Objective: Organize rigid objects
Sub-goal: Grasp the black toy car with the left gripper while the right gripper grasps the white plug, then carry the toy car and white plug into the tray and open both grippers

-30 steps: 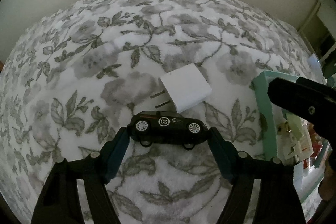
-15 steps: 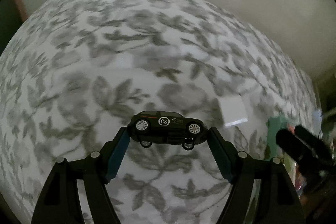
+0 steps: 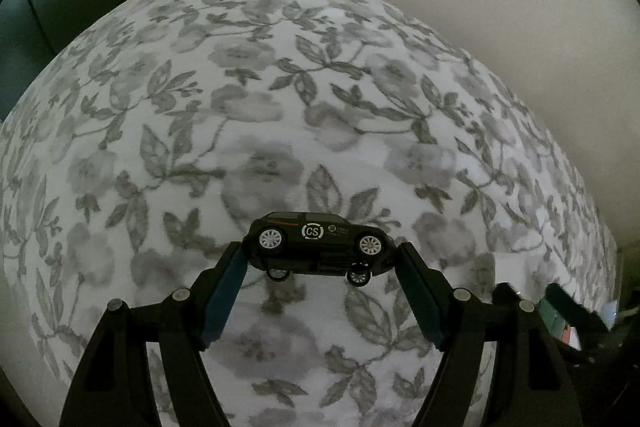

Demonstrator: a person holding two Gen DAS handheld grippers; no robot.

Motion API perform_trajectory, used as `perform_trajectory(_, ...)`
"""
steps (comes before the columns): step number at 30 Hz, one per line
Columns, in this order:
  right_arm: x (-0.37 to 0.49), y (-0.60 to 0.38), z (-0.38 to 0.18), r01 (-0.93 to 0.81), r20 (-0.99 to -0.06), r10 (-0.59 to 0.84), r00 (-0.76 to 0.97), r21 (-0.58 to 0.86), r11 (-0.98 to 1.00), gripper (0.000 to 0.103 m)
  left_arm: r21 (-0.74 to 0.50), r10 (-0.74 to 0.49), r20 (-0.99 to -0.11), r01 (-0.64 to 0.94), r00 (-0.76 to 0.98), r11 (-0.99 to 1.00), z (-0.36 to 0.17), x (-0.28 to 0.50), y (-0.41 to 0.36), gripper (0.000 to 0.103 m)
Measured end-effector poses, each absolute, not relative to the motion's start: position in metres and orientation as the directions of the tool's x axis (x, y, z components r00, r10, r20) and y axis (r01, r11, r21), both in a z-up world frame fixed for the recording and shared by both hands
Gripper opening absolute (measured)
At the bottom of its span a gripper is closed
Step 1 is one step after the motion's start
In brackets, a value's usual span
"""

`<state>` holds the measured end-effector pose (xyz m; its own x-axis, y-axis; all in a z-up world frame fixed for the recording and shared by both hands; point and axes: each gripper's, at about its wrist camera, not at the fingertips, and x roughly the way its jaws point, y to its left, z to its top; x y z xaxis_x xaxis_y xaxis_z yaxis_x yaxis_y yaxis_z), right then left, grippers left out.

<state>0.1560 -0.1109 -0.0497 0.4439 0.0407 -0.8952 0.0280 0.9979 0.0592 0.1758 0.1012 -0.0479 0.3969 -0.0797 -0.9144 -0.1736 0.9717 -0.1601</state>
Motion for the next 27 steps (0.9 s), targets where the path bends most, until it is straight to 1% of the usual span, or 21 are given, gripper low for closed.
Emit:
perform_trajectory(2,0.16,-0.104,-0.057,0.023,-0.902,0.031,0.43,0.045,0.999,0.091,-0.165,-0.08,-0.913,-0.182,0.4,0.969,-0.047,0.175,0.104,0.077)
perform_trajectory(8,0.17,-0.088,-0.072,0.0,-0.916,0.018,0.401,0.019,1.0,0.089,-0.184,-0.094,-0.915,-0.197,0.392,0.963,-0.05,0.176,0.108,0.077)
perform_trajectory(10,0.172,-0.083,-0.076,-0.012,-0.92,0.01,0.391,0.005,1.0,0.087,-0.187,-0.097,-0.916,-0.199,0.389,0.962,-0.051,0.177,0.108,0.077)
perform_trajectory(12,0.173,-0.08,-0.08,-0.021,-0.924,-0.006,0.383,-0.015,1.0,0.082,-0.194,-0.104,-0.916,-0.2,0.388,0.961,-0.051,0.177,0.108,0.077)
perform_trajectory(16,0.173,-0.076,-0.085,-0.029,-0.927,-0.014,0.375,-0.026,0.999,0.078,-0.201,-0.111,-0.915,-0.198,0.389,0.959,-0.051,0.177,0.107,0.077)
perform_trajectory(19,0.174,-0.076,-0.086,-0.026,-0.924,-0.018,0.383,-0.03,0.999,0.072,-0.206,-0.12,-0.915,-0.191,0.386,0.96,-0.051,0.177,0.105,0.077)
perform_trajectory(20,0.173,-0.076,-0.085,-0.023,-0.922,-0.016,0.386,-0.027,0.999,0.064,-0.209,-0.123,-0.914,-0.189,0.387,0.96,-0.05,0.177,0.104,0.077)
perform_trajectory(21,0.173,-0.077,-0.083,-0.021,-0.921,-0.008,0.388,-0.017,1.0,0.06,-0.212,-0.128,-0.913,-0.185,0.387,0.959,-0.049,0.177,0.105,0.077)
perform_trajectory(27,0.16,-0.078,-0.078,-0.028,-0.924,-0.003,0.381,-0.015,0.999,0.06,-0.224,-0.143,-0.904,-0.163,0.404,0.961,-0.038,0.172,0.101,0.077)
